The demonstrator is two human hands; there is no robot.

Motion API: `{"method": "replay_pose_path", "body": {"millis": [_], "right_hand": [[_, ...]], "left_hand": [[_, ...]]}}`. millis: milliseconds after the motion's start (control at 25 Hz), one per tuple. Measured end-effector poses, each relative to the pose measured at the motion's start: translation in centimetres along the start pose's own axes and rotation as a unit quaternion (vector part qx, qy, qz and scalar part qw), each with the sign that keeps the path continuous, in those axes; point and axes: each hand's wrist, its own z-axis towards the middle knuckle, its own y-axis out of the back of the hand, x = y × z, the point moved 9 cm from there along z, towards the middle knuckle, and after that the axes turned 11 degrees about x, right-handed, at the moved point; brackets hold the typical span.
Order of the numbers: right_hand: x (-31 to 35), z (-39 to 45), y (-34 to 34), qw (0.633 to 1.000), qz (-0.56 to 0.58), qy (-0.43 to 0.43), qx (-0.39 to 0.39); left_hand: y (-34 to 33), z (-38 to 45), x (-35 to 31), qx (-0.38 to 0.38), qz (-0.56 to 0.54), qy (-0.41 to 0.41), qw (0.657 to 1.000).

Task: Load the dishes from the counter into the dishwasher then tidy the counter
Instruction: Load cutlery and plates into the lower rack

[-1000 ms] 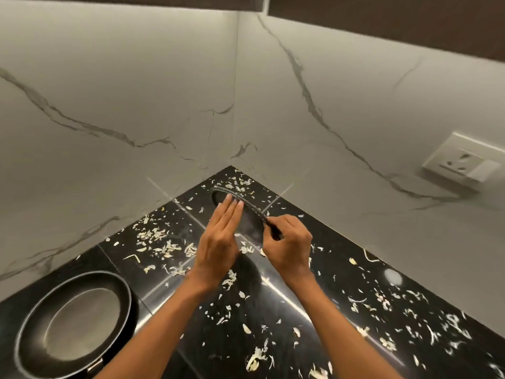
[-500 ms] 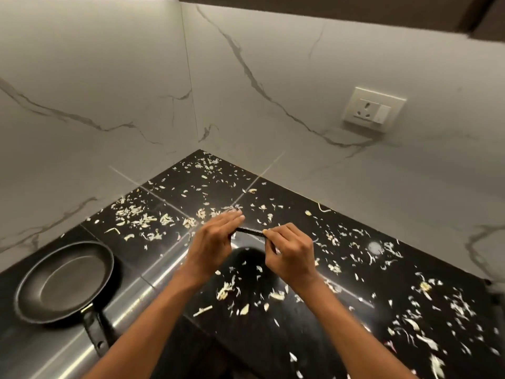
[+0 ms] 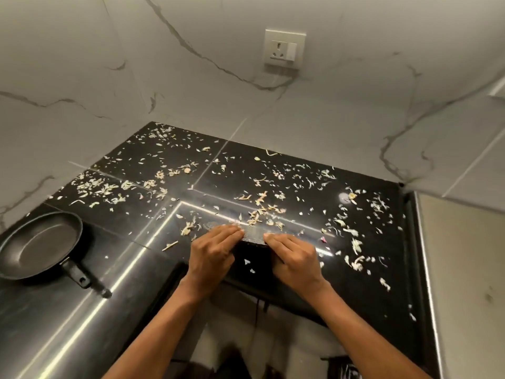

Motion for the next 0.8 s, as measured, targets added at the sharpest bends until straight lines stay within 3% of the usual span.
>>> {"method": "replay_pose_path", "body": {"millis": [440,800], "right_hand": [[2.5,-12.4,7.9,0.984,-0.123,-0.124,-0.029],[8.4,-26.4,14.7,0.926,-0.254,-0.274,-0.055]], "left_hand": [[-3.8,-0.5,-11.3,0.049,-0.085,-0.222,0.970],[-8.4,-4.9,-24.3,0.078,-0.209,-0.374,0.900]]}}
